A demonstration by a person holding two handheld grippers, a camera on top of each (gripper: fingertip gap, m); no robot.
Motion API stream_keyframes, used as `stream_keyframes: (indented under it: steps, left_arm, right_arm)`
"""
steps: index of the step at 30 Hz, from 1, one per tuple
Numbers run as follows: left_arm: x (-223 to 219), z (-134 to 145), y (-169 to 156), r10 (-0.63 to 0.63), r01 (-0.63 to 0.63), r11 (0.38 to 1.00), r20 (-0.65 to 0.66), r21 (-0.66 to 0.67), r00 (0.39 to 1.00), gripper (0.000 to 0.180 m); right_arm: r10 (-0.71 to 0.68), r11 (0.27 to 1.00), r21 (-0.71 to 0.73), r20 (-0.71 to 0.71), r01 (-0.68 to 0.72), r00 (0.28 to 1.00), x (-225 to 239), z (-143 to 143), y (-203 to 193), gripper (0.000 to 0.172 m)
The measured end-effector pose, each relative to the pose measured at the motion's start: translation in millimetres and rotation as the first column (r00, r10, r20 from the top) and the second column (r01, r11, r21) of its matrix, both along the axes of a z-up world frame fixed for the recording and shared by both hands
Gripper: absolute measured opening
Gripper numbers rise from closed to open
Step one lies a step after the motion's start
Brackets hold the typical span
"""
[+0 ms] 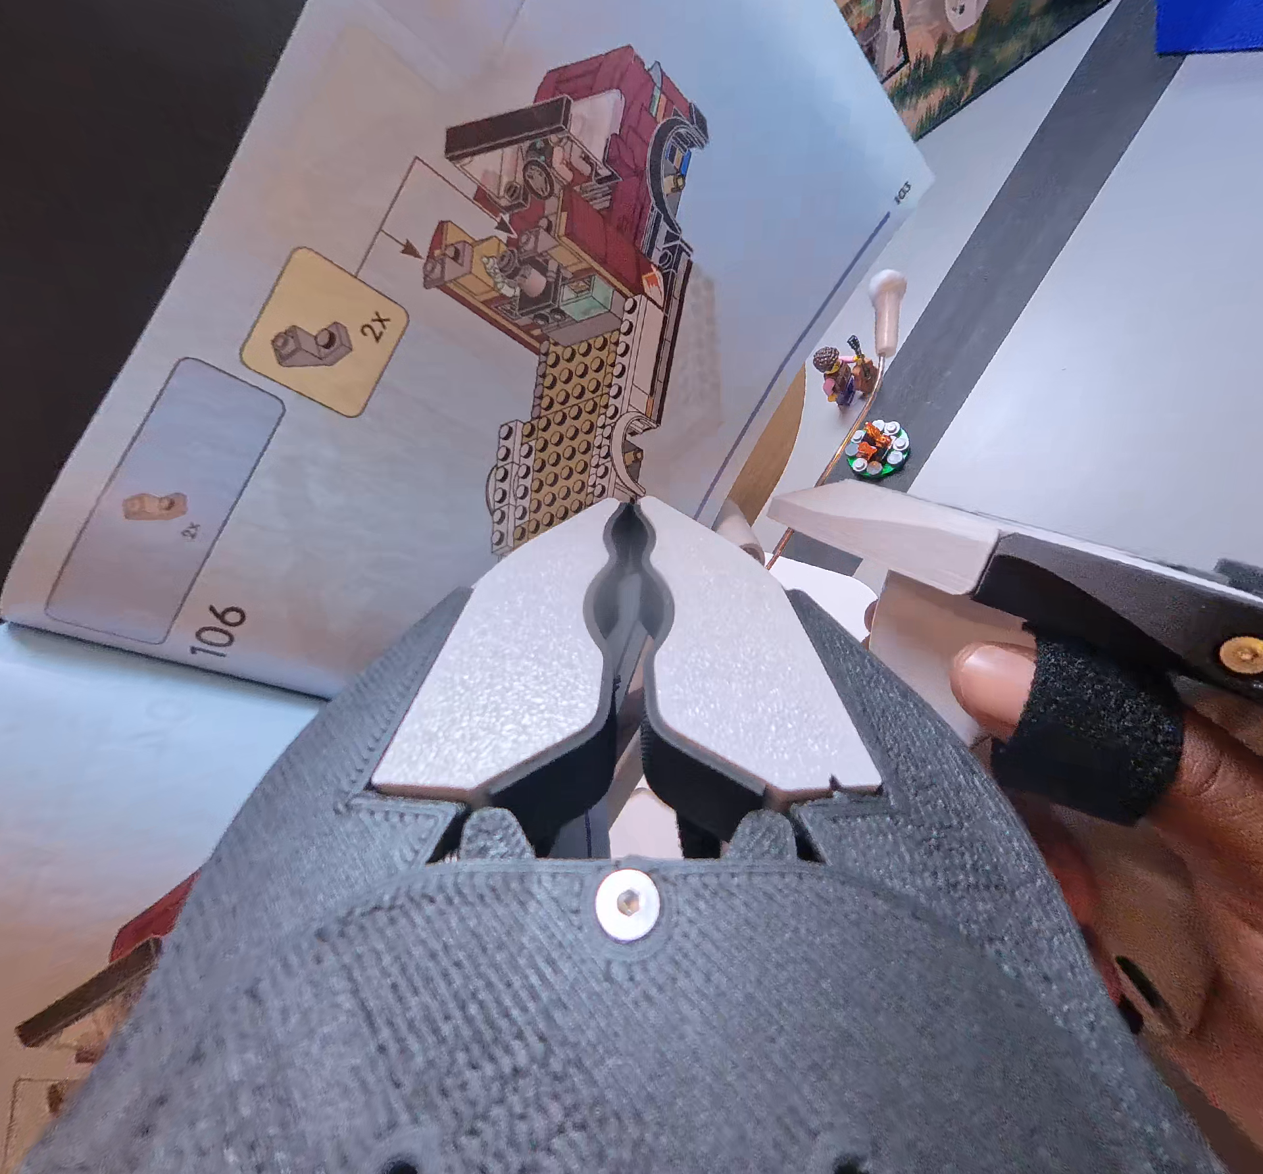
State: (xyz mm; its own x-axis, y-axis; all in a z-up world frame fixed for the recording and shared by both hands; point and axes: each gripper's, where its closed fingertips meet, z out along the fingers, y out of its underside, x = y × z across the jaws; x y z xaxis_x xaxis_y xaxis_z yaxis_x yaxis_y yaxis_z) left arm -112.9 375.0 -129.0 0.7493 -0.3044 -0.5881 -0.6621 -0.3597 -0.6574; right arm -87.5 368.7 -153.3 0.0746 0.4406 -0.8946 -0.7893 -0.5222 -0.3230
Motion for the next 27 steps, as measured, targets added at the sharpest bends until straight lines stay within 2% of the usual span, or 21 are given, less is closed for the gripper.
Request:
stream_keyframes:
  steps: [3,6,9,13,16,18,23,26,27]
  left_arm:
    - [-0.4,0.3,0.5,0.008,-0.008,1.000,0.027,-0.007,1.000,0.000]
    - [0.1,0.4,0.7,0.018,-0.018,1.000,0.025,-0.010,1.000,0.000]
    - [1.4,1.0,1.6,0.020,-0.020,1.000,0.024,-0.010,1.000,0.000]
    - [1.3,1.0,1.4,0.010,-0.010,1.000,0.024,-0.013,1.000,0.000]
    - [2.0,0.8,-0.1,-0.002,0.002,1.000,0.010,-0.014,1.000,0.000]
    - [2.0,0.7,-1.3,-0.013,0.013,1.000,0.013,-0.013,1.000,0.000]
    - [-8.1,2.1,-10.1,-0.030,0.030,0.999,-0.046,0.017,0.999,0.000]
    - [-18.7,6.3,-23.6,-0.040,0.042,0.998,-0.046,0.043,0.998,0.000]
    - [-22.4,9.1,-29.6,-0.048,0.050,0.997,-0.039,0.057,0.998,0.000]
  right_arm:
    - [-0.036,0.999,0.003,-0.010,0.036,0.999,0.2,0.1,-0.9,0.001]
    - [-0.116,0.990,0.092,0.140,0.103,0.983,1.5,1.9,-2.5,0.001]
    - [-0.162,0.980,0.149,0.210,0.132,0.964,1.6,2.9,-2.8,0.001]
    - [-0.258,0.940,0.320,0.426,0.122,0.867,-0.9,12.5,-1.7,0.001]
    - [-0.352,0.890,0.450,0.581,0.070,0.734,-6.8,18.4,-0.9,0.001]
    - [-0.362,0.876,0.483,0.644,0.008,0.674,-10.9,19.8,0.8,0.001]
    - [-0.283,0.897,0.436,0.691,-0.071,0.665,-12.0,18.3,0.5,0.002]
    - [-0.265,0.899,0.422,0.739,-0.118,0.620,-10.3,18.3,-1.9,0.004]
    - [-0.296,0.886,0.448,0.743,-0.118,0.600,-5.5,23.3,-4.3,0.010]
